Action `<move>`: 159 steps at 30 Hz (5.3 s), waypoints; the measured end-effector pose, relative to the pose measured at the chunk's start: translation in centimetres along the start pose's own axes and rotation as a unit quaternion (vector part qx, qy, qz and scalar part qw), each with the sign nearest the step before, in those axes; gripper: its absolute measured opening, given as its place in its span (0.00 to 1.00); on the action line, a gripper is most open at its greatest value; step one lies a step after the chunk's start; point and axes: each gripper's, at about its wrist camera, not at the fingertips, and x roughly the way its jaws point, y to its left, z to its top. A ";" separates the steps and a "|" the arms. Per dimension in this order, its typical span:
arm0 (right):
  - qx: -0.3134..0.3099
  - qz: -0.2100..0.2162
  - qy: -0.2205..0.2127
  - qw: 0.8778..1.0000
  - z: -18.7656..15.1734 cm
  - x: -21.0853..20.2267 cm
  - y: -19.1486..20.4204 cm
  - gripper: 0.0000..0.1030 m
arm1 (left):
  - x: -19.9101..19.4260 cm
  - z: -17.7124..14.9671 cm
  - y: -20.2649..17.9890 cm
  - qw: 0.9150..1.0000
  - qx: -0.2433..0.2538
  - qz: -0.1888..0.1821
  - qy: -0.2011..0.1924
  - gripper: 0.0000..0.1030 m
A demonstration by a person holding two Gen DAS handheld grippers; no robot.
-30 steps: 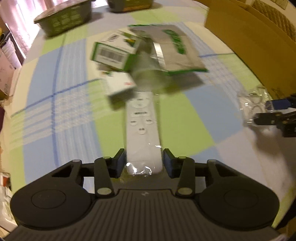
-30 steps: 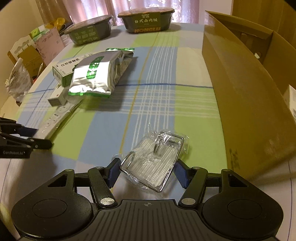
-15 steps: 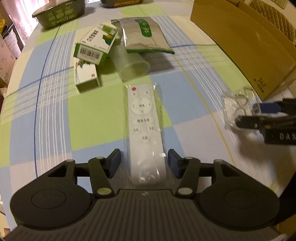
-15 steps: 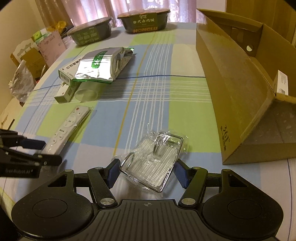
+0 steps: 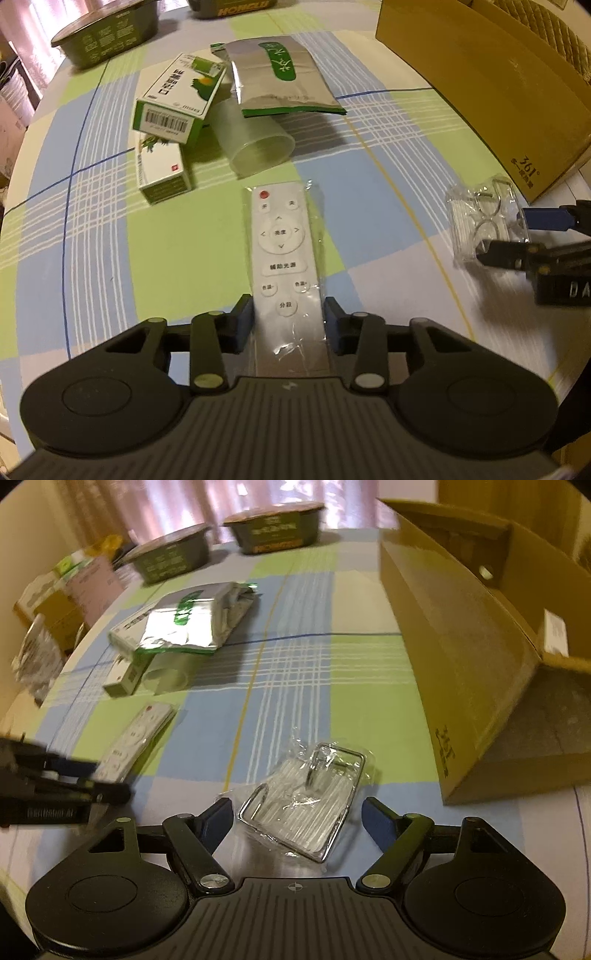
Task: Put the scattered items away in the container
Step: 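Carry the hook pack and remote over the cardboard box with both tools, then open the left tool to drop the remote while the right tool drops the hook pack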
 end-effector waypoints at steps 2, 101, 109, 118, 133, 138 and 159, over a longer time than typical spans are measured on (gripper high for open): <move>0.031 -0.003 0.002 1.000 0.3 0.0 -0.4 0.80 | -0.2 -0.4 -0.1 1.000 -0.005 0.000 -0.002 0.34; 0.000 -0.088 -0.111 0.990 8.5 -17.4 -12.1 0.64 | -11.9 13.5 -17.9 0.983 0.070 -0.091 -0.141 0.32; -0.006 -0.090 -0.102 0.991 9.3 -16.4 -14.5 0.64 | -10.4 16.0 -20.2 0.983 0.072 -0.102 -0.136 0.32; -0.006 -0.088 -0.089 0.992 9.9 -15.0 -16.2 0.64 | -8.4 17.8 -21.2 0.983 0.062 -0.115 -0.126 0.32; -0.005 -0.091 -0.074 0.993 10.4 -13.4 -18.1 0.64 | -5.6 19.1 -21.6 0.984 0.048 -0.126 -0.113 0.32; -0.003 -0.091 -0.071 0.993 10.5 -13.0 -18.4 0.64 | -4.7 19.6 -21.6 0.985 0.046 -0.128 -0.110 0.32; 0.000 -0.092 -0.065 0.994 10.6 -12.4 -19.2 0.64 | -3.9 20.1 -21.3 0.985 0.035 -0.125 -0.118 0.41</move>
